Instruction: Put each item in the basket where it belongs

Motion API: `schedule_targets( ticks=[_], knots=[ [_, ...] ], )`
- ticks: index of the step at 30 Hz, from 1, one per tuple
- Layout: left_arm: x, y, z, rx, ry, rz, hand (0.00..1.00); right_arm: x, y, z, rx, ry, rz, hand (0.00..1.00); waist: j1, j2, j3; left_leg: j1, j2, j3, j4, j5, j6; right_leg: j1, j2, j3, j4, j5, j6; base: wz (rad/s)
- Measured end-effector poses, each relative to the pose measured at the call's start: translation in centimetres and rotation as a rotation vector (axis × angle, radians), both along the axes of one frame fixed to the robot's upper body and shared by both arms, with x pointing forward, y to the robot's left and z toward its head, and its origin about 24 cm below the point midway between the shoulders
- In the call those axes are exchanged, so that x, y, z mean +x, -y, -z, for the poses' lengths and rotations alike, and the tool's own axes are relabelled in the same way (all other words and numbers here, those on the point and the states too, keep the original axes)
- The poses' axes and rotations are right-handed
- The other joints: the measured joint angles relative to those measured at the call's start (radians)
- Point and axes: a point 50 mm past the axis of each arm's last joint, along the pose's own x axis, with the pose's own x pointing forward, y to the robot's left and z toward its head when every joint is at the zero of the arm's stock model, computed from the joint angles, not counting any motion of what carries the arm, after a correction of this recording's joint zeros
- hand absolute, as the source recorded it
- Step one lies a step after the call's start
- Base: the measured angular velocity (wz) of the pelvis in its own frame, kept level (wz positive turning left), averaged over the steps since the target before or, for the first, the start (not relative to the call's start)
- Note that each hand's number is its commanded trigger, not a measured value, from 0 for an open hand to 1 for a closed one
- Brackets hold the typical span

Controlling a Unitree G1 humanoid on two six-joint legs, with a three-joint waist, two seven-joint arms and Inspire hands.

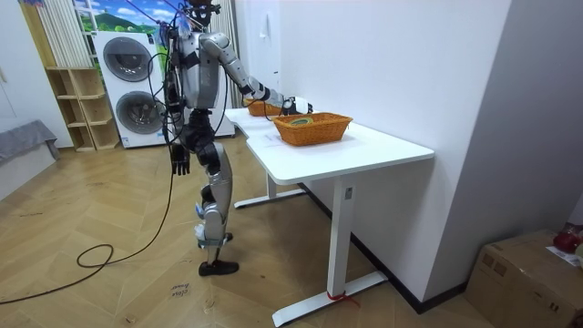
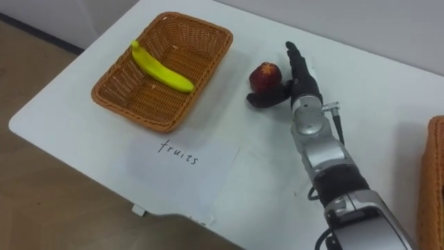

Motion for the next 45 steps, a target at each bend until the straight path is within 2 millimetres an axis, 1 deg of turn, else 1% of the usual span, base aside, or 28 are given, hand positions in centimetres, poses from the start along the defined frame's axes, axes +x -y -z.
schedule_targets(
  ticks=[9, 15, 19, 24, 26, 27, 29, 31, 37, 42, 43, 44, 45],
  knots=[
    [0.4, -0.1, 0.0, 0.012, 0.008, 0.001, 0.0, 0.0, 0.0, 0.0, -0.002, -0.001, -0.001, 0.0, 0.024, 0.0, -0.0001, 0.0, 0.0, 0.003, 0.0, 0.0, 0.0, -0.001, -0.002, -0.001, 0.001, 0.0, 0.0, 0.0],
    [0.7, -0.2, 0.0, 0.03, 0.019, 0.002, 0.0, 0.0, -0.1, 0.1, -0.026, -0.004, -0.012, 0.0, 0.025, 0.0, -0.0002, 0.0, -0.001, 0.003, 0.0, 0.001, 0.001, -0.001, -0.004, -0.002, 0.001, 0.0, 0.0, 0.0],
    [1.3, -0.2, -0.1, 0.03, 0.035, 0.006, 0.0, 0.0, -0.1, 0.3, -0.062, -0.007, -0.029, 0.0, 0.026, -0.001, -0.0002, 0.0, -0.001, 0.004, 0.0, 0.001, 0.002, -0.001, -0.004, -0.001, 0.002, 0.0, 0.0, 0.0],
    [1.9, -0.3, -0.1, 0.035, 0.046, 0.033, 0.0, 0.2, -0.5, 0.4, -0.108, -0.029, -0.072, 0.0, 0.024, -0.015, 0.0001, -0.001, 0.0, 0.005, -0.01, 0.001, 0.001, -0.001, -0.003, 0.002, 0.002, 0.0, 0.0, -0.01],
    [2.2, -0.5, -0.2, 0.041, 0.047, 0.053, 0.0, 0.5, -0.5, 0.5, -0.151, -0.05, -0.087, 0.0, 0.023, -0.029, -0.0009, 0.002, 0.0, 0.005, -0.009, 0.002, 0.0, 0.0, -0.002, 0.001, 0.002, 0.0, 0.0, 0.0],
    [2.2, -0.6, -0.2, 0.042, 0.049, 0.054, 0.0, 0.6, -0.5, 0.5, -0.166, -0.053, -0.091, 0.0, 0.023, -0.032, -0.0011, 0.002, 0.0, 0.005, -0.007, 0.002, 0.0, 0.0, -0.002, 0.001, 0.002, 0.0, 0.0, 0.0],
    [2.4, -0.6, -0.2, 0.045, 0.048, 0.073, 0.0, 0.7, -0.3, 0.6, -0.186, -0.067, -0.093, 0.0, 0.023, -0.04, 0.0013, 0.002, 0.0, 0.005, -0.001, 0.002, 0.0, 0.001, -0.002, 0.0, 0.002, 0.0, 0.0, 0.0],
    [2.4, -0.7, -0.2, 0.046, 0.047, 0.076, 0.0, 0.7, -0.3, 0.6, -0.186, -0.073, -0.099, 0.0, 0.024, -0.044, 0.0031, 0.001, 0.0, 0.005, -0.003, 0.002, 0.0, 0.002, -0.001, 0.001, 0.002, 0.001, -0.001, 0.0],
    [2.2, -1.0, -0.2, 0.047, 0.032, 0.076, 0.0, 0.6, -0.6, 0.8, -0.197, -0.078, -0.113, 0.0, 0.025, -0.044, 0.0039, 0.0, 0.002, 0.003, -0.004, 0.004, -0.002, 0.002, 0.002, 0.001, 0.001, 0.002, -0.003, 0.0],
    [2.5, -1.1, -0.3, 0.05, 0.038, 0.08, 0.0, 0.7, -0.6, 0.7, -0.204, -0.075, -0.115, 0.0, 0.025, -0.041, 0.0059, -0.001, 0.003, 0.003, -0.004, 0.004, -0.003, 0.0, 0.003, 0.001, 0.001, 0.002, -0.003, 0.0],
    [2.6, -1.1, -0.3, 0.05, 0.038, 0.08, 0.0, 0.7, -0.6, 0.7, -0.22, -0.074, -0.121, 0.14, 0.025, -0.041, 0.0061, 0.0, 0.003, 0.004, -0.004, 0.004, -0.003, 0.0, 0.003, 0.001, 0.001, 0.002, -0.003, 0.0],
    [2.6, -1.1, -0.3, 0.049, 0.039, 0.08, 0.0, 0.7, -0.6, 0.6, -0.229, -0.075, -0.125, 0.49, 0.024, -0.04, 0.0063, 0.0, 0.003, 0.004, -0.004, 0.004, -0.003, 0.0, 0.003, 0.0, 0.001, 0.002, -0.003, 0.0],
    [2.6, -1.1, -0.3, 0.048, 0.039, 0.08, 0.0, 0.7, -0.6, 0.6, -0.23, -0.076, -0.127, 0.57, 0.024, -0.04, 0.0064, 0.0, 0.003, 0.003, -0.004, 0.004, -0.003, 0.0, 0.003, 0.0, 0.001, 0.002, -0.003, 0.0]
  ],
)
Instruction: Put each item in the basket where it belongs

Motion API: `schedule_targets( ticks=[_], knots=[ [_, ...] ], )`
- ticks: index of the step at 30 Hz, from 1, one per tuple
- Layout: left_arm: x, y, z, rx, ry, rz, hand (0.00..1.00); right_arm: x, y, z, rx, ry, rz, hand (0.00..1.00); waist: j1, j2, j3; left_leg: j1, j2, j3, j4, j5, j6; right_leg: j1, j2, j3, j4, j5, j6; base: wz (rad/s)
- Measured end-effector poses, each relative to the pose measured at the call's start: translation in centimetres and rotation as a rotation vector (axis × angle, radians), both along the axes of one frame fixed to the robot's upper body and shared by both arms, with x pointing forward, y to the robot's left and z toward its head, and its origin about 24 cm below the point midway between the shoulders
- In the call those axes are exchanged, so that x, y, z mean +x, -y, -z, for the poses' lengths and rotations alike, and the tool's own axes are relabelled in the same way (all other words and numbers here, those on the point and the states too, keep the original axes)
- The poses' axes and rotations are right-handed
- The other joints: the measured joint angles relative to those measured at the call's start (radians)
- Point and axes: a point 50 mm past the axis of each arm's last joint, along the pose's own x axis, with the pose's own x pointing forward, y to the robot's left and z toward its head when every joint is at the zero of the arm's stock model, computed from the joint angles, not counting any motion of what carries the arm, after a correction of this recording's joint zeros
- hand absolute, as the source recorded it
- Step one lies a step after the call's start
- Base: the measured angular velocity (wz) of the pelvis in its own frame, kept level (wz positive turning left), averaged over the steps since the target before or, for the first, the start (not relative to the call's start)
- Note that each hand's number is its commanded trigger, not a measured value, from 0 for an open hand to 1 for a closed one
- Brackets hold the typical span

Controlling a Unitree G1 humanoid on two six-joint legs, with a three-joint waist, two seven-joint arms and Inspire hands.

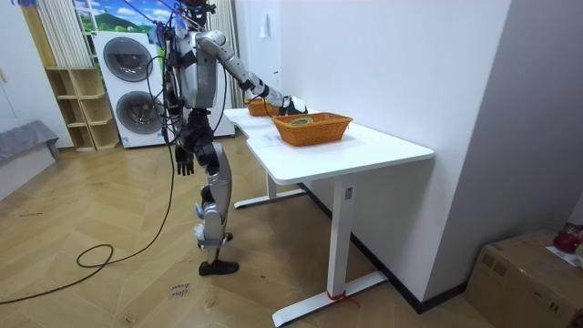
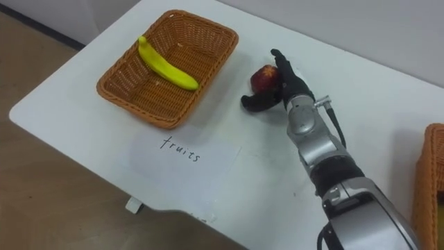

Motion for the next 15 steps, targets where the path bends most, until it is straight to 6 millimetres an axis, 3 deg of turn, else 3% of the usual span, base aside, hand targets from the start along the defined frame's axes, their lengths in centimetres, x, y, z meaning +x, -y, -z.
schedule_targets(
  ticks=[5, 6, 15],
  knots=[
    [-0.1, 0.1, 0.0, -0.014, -0.005, 0.007, 0.0, 0.1, 0.2, -0.3, -0.045, 0.014, -0.003, 0.85, 0.0, 0.001, 0.0004, -0.001, 0.0, -0.001, 0.0, 0.0, 0.0, 0.0, 0.0, -0.002, 0.0, 0.0, 0.0, 0.0],
    [0.0, 0.1, 0.0, -0.014, -0.006, 0.009, 0.0, 0.2, 0.3, -0.4, -0.057, 0.02, -0.002, 0.97, 0.0, 0.0, 0.0002, -0.001, 0.0, -0.001, 0.0, 0.0, 0.0, 0.0, 0.0, -0.002, 0.0, 0.0, 0.0, 0.0],
    [0.0, 0.2, 0.0, -0.015, -0.005, 0.028, 0.0, 0.5, 1.0, -1.3, -0.162, 0.052, -0.008, 1.0, 0.006, -0.002, -0.0013, 0.001, -0.001, -0.002, 0.001, 0.0, 0.0, 0.0, -0.002, -0.014, -0.001, 0.0, 0.0, 0.0]
  ],
)
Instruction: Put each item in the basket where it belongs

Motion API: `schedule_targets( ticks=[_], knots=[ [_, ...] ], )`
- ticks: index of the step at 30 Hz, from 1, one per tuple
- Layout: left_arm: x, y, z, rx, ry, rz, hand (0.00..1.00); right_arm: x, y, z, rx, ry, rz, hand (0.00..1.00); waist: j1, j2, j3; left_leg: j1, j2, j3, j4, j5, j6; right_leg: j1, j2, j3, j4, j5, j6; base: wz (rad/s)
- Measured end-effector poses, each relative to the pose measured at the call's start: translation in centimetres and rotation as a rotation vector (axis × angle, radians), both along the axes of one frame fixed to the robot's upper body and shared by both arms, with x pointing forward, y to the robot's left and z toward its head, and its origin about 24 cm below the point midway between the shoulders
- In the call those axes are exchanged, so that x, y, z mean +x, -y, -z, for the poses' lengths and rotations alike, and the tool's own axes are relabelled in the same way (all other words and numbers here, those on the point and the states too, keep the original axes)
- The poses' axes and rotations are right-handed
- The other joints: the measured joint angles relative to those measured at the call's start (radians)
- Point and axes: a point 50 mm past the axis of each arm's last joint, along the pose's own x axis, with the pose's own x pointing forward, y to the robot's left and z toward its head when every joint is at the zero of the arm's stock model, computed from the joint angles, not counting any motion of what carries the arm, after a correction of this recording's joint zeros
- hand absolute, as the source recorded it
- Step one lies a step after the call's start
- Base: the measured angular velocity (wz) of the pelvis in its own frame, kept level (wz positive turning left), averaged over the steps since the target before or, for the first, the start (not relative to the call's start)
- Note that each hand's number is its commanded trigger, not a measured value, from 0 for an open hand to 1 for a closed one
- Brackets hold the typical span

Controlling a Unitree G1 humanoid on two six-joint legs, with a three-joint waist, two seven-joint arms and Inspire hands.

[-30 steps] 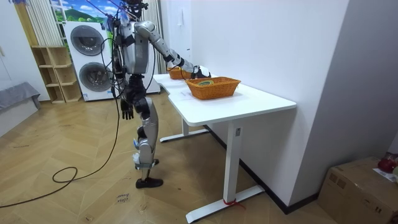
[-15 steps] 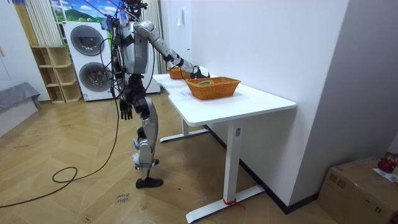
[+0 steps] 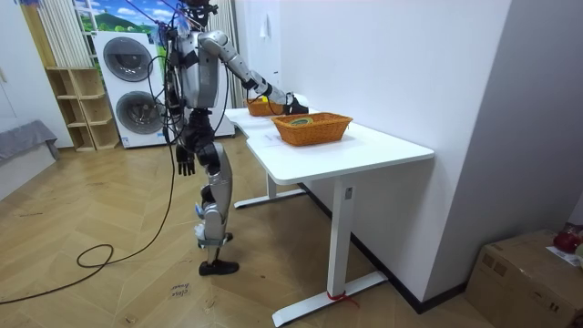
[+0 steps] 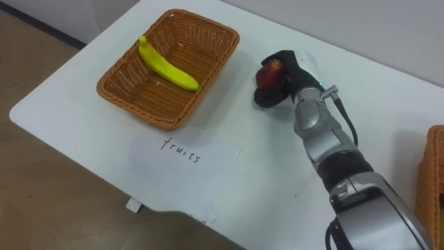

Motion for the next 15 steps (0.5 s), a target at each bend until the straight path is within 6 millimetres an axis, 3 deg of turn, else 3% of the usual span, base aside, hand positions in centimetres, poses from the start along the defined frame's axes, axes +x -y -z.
schedule_targets(
  ticks=[15],
  knots=[
    [0.02, -0.05, -0.01, 0.001, 0.002, 0.001, 0.0, -0.02, -0.03, 0.11, 0.001, -0.008, 0.0, 1.0, 0.009, -0.001, 0.0004, -0.001, -0.001, 0.001, -0.003, 0.0, 0.0, 0.0, -0.001, -0.003, 0.0, 0.0, 0.0, 0.0]
  ],
)
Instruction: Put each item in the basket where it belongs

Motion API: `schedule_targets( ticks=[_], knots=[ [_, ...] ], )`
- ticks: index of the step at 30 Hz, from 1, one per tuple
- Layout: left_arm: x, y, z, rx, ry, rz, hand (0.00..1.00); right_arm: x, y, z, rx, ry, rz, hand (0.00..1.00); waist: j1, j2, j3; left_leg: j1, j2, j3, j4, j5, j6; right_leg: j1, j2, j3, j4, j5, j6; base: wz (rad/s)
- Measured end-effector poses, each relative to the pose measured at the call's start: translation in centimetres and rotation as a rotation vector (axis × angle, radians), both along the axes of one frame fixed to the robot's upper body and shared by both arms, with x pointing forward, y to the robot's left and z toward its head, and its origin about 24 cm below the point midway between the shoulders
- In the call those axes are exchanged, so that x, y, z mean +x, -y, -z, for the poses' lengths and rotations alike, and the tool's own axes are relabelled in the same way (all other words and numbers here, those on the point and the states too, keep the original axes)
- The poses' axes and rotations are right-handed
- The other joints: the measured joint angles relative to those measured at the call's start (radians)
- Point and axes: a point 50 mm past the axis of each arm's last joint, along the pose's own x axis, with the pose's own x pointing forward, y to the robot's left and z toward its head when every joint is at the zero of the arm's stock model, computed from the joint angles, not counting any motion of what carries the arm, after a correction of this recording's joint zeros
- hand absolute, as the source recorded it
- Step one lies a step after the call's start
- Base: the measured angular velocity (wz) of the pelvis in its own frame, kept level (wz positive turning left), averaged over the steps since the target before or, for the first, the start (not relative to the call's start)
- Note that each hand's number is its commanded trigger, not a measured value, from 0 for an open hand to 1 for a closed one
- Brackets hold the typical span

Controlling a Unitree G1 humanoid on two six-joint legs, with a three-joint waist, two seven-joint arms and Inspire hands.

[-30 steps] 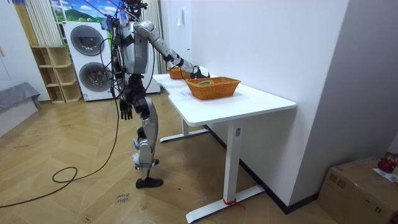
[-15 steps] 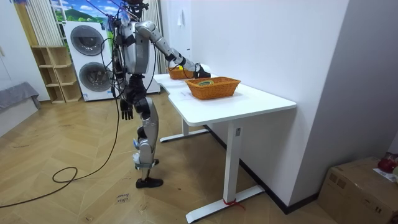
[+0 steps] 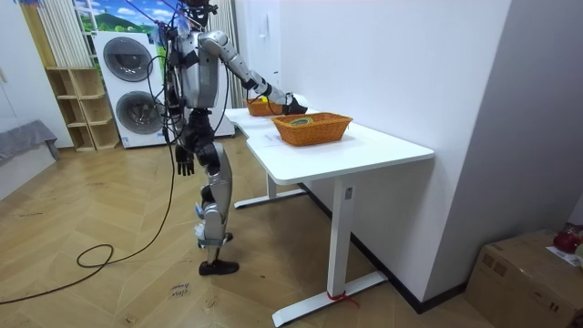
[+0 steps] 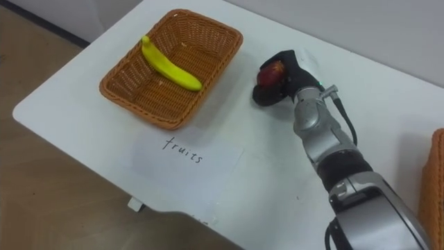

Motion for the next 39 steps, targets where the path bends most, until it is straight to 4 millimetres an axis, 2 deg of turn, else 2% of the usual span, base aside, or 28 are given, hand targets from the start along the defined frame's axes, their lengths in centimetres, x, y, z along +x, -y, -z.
schedule_targets(
  ticks=[9, 18, 21, 24, 27, 29, 31, 32, 35, 37, 39],
  knots=[
    [0.3, -0.6, -0.2, 0.003, 0.022, -0.025, 0.0, 0.1, 0.2, -0.3, -0.016, -0.014, -0.03, 1.0, -0.002, -0.008, -0.0054, 0.005, 0.0, 0.002, -0.01, 0.0, 0.0, 0.001, 0.0, 0.003, 0.0, 0.0, 0.0, 0.0],
    [0.4, -0.6, -0.2, 0.009, 0.03, -0.026, 0.0, 0.0, -0.5, -0.2, -0.052, -0.05, -0.088, 1.0, -0.004, -0.009, -0.006, 0.046, -0.001, 0.002, -0.025, 0.002, 0.002, 0.032, -0.003, 0.003, -0.003, -0.002, 0.003, 0.0],
    [0.1, -0.9, -0.2, 0.018, 0.026, -0.048, 0.0, 0.3, -1.3, -1.3, -0.046, -0.013, -0.124, 1.0, -0.02, -0.009, -0.0068, 0.053, -0.001, 0.0, -0.024, 0.003, 0.002, 0.039, -0.002, 0.0, -0.003, -0.002, 0.003, 0.02],
    [-0.6, -1.1, -0.2, 0.025, 0.01, -0.068, 0.0, 0.4, -2.1, -2.3, -0.041, 0.033, -0.157, 1.0, -0.05, -0.01, -0.008, 0.072, -0.006, -0.011, -0.024, 0.002, 0.002, 0.068, -0.002, -0.001, -0.013, -0.002, 0.003, 0.11],
    [-1.2, -1.2, -0.2, 0.033, -0.014, -0.076, 0.0, 0.4, -2.4, -2.9, -0.034, 0.052, -0.166, 1.0, -0.056, -0.011, -0.0117, 0.101, -0.008, -0.013, -0.03, 0.002, 0.002, 0.1, -0.003, -0.007, -0.021, -0.005, 0.008, 0.04],
    [-1.5, -1.2, -0.1, 0.037, -0.024, -0.081, 0.0, 0.5, -2.7, -3.2, -0.03, 0.059, -0.174, 1.0, -0.056, -0.011, -0.0213, 0.111, -0.008, -0.013, -0.031, 0.002, 0.002, 0.109, -0.003, -0.008, -0.021, -0.005, 0.008, 0.0],
    [-1.9, -1.0, -0.1, 0.037, -0.033, -0.085, 0.0, 0.4, -2.7, -3.2, -0.028, 0.058, -0.178, 1.0, -0.056, -0.006, -0.023, 0.125, -0.008, -0.014, -0.03, 0.002, 0.002, 0.124, -0.003, -0.009, -0.022, -0.005, 0.008, 0.0],
    [-2.2, -1.0, -0.1, 0.038, -0.039, -0.087, 0.0, 0.4, -2.7, -3.2, -0.028, 0.057, -0.179, 1.0, -0.056, -0.004, -0.0276, 0.129, -0.009, -0.015, -0.03, 0.002, 0.002, 0.13, -0.004, -0.011, -0.021, -0.005, 0.008, 0.04],
    [-2.8, -1.1, -0.1, 0.04, -0.053, -0.093, 0.0, 0.4, -3.1, -3.6, -0.025, 0.062, -0.195, 1.0, -0.071, 0.0, -0.0294, 0.141, -0.014, -0.025, -0.031, 0.003, 0.003, 0.149, -0.007, -0.016, -0.021, -0.007, 0.011, 0.08],
    [-3.2, -1.1, -0.1, 0.041, -0.059, -0.102, 0.0, 0.4, -3.3, -3.9, -0.023, 0.068, -0.202, 1.0, -0.073, 0.0, -0.0339, 0.144, -0.016, -0.025, -0.03, 0.003, 0.004, 0.154, -0.008, -0.009, -0.02, -0.008, 0.013, 0.02],
    [-3.5, -1.2, -0.2, 0.042, -0.067, -0.106, 0.0, 0.4, -3.5, -4.3, -0.02, 0.086, -0.211, 1.0, -0.074, -0.002, -0.0348, 0.153, -0.018, -0.024, -0.03, 0.003, 0.005, 0.159, -0.009, -0.002, -0.019, -0.008, 0.013, -0.05]
  ],
)
